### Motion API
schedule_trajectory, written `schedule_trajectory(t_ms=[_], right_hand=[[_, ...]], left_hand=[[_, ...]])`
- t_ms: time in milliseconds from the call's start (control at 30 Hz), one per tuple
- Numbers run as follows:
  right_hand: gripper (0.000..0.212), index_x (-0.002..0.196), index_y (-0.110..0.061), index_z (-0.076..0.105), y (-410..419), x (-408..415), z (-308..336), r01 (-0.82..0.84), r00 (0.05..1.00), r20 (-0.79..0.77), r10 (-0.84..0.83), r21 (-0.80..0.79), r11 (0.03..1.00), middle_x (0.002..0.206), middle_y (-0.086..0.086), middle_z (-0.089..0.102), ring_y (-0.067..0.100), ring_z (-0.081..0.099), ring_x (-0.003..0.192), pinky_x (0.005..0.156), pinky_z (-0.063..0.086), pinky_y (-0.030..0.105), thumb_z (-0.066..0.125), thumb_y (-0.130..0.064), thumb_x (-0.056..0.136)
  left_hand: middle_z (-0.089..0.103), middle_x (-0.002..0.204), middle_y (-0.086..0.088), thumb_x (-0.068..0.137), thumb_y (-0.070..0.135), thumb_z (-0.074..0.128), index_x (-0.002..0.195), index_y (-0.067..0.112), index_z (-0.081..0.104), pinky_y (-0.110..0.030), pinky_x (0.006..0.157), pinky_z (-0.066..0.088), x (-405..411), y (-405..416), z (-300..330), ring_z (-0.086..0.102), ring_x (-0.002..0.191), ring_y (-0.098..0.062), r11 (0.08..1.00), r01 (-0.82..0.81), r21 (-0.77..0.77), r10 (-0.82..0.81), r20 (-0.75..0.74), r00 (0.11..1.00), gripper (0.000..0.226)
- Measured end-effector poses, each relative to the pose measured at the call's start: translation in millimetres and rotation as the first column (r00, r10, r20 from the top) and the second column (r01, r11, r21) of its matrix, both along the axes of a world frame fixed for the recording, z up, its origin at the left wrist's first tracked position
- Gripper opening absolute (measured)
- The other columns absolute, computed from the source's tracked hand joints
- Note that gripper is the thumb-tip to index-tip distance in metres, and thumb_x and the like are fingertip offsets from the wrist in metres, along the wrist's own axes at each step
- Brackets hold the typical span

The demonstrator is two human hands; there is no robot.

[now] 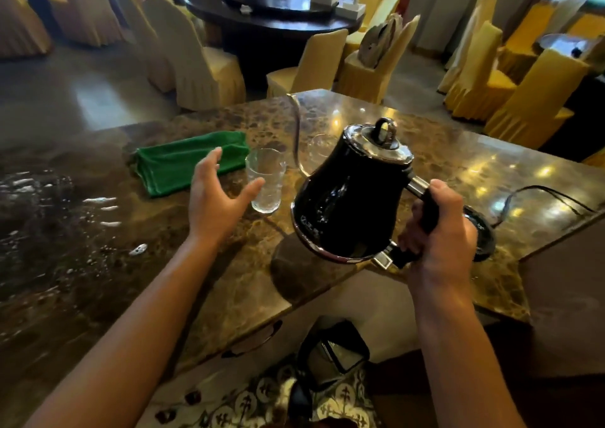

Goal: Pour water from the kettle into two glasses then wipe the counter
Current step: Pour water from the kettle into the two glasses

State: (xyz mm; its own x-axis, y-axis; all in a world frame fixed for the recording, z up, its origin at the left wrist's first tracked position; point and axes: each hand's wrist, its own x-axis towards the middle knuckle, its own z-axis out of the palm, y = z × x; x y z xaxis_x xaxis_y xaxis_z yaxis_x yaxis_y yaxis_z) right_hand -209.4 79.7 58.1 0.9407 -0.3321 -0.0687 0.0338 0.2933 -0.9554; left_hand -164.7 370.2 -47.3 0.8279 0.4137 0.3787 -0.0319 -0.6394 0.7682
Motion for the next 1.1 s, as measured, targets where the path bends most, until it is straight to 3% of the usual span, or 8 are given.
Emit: schedule_trajectory(t_ms=[167, 300, 400, 533, 700, 867, 1000, 1100], right_hand=[[0.041, 0.062, -0.022, 0.054, -10, 24, -14, -0.083, 0.996, -0.025, 0.082, -0.034, 0.996, 0.054, -0.003, 0.037, 0.014, 0.025, 0.046, 0.057, 0.016, 0.042, 0.062, -0.038, 0.098], [0.04, 0.061, -0.019, 0.053, -15, 40, -23, -0.154, 0.987, -0.053, 0.15, -0.076, 0.985, 0.05, -0.003, 0.034, 0.015, 0.024, 0.046, 0.057, 0.016, 0.042, 0.061, -0.041, 0.094], [0.04, 0.06, -0.02, 0.052, -20, 49, -26, -0.229, 0.973, -0.045, 0.225, -0.086, 0.97, 0.055, 0.002, 0.033, 0.016, 0.023, 0.047, 0.056, 0.016, 0.042, 0.063, -0.045, 0.089], [0.049, 0.073, -0.003, 0.056, -22, 58, -27, -0.297, 0.955, -0.021, 0.296, -0.12, 0.947, 0.056, 0.005, 0.033, 0.016, 0.025, 0.047, 0.055, 0.017, 0.043, 0.066, -0.05, 0.082], [0.062, 0.074, 0.007, 0.054, -17, 57, -23, -0.34, 0.94, -0.008, 0.341, -0.118, 0.933, 0.051, -0.001, 0.033, 0.015, 0.025, 0.045, 0.049, 0.018, 0.035, 0.069, -0.054, 0.077], [0.079, 0.072, 0.02, 0.042, -11, 42, -10, -0.344, 0.935, 0.043, 0.353, -0.137, 0.929, 0.048, -0.003, 0.031, 0.015, 0.023, 0.044, 0.048, 0.019, 0.03, 0.068, -0.054, 0.077], [0.068, 0.07, 0.012, 0.048, -5, 22, -12, -0.326, 0.944, 0.011, 0.33, -0.132, 0.936, 0.047, -0.002, 0.032, 0.016, 0.025, 0.044, 0.051, 0.019, 0.038, 0.067, -0.052, 0.08], [0.049, 0.07, -0.003, 0.053, 1, -2, -16, -0.315, 0.949, -0.014, 0.316, -0.11, 0.943, 0.048, -0.003, 0.033, 0.015, 0.025, 0.044, 0.049, 0.022, 0.033, 0.066, -0.048, 0.085]], left_hand=[[0.045, 0.156, -0.012, 0.073, 0.076, 0.074, 0.157, 0.01, 0.033, -0.046, 0.117, 0.04, 29, -11, -17, 0.043, 0.143, -0.026, 0.991, -0.03, 0.133, 0.046, -0.122, 0.991, 0.114], [0.038, 0.163, -0.008, 0.069, 0.071, 0.081, 0.162, 0.018, 0.02, -0.039, 0.118, 0.034, 47, -19, -20, 0.036, 0.149, -0.025, 0.997, 0.03, -0.077, -0.048, -0.245, 0.968, 0.123], [0.053, 0.149, -0.003, 0.075, 0.055, 0.086, 0.158, 0.021, 0.028, -0.033, 0.11, 0.041, 55, -23, -22, 0.053, 0.134, -0.02, 0.974, 0.072, -0.216, -0.126, -0.248, 0.961, 0.106], [0.063, 0.133, 0.003, 0.076, 0.044, 0.088, 0.149, 0.021, 0.038, -0.044, 0.106, 0.051, 54, -20, -24, 0.064, 0.117, -0.016, 0.968, 0.073, -0.239, -0.126, -0.215, 0.968, 0.091], [0.066, 0.127, 0.009, 0.061, 0.062, 0.089, 0.137, 0.037, 0.044, -0.044, 0.101, 0.056, 22, -8, -25, 0.067, 0.112, -0.009, 0.957, 0.077, -0.28, -0.132, -0.183, 0.974, 0.091], [0.067, 0.124, 0.011, 0.061, 0.053, 0.091, 0.135, 0.034, 0.048, -0.046, 0.102, 0.056, -19, 3, -18, 0.067, 0.112, -0.005, 0.952, 0.095, -0.289, -0.155, -0.193, 0.969, 0.087], [0.065, 0.13, 0.006, 0.065, 0.047, 0.089, 0.147, 0.028, 0.04, -0.048, 0.102, 0.056, -49, 6, -21, 0.066, 0.119, -0.012, 0.946, 0.127, -0.297, -0.187, -0.185, 0.965, 0.097], [0.063, 0.133, 0.004, 0.071, 0.047, 0.087, 0.151, 0.029, 0.036, -0.045, 0.104, 0.054, -68, 13, -23, 0.064, 0.121, -0.013, 0.947, 0.128, -0.294, -0.186, -0.181, 0.966, 0.097]])
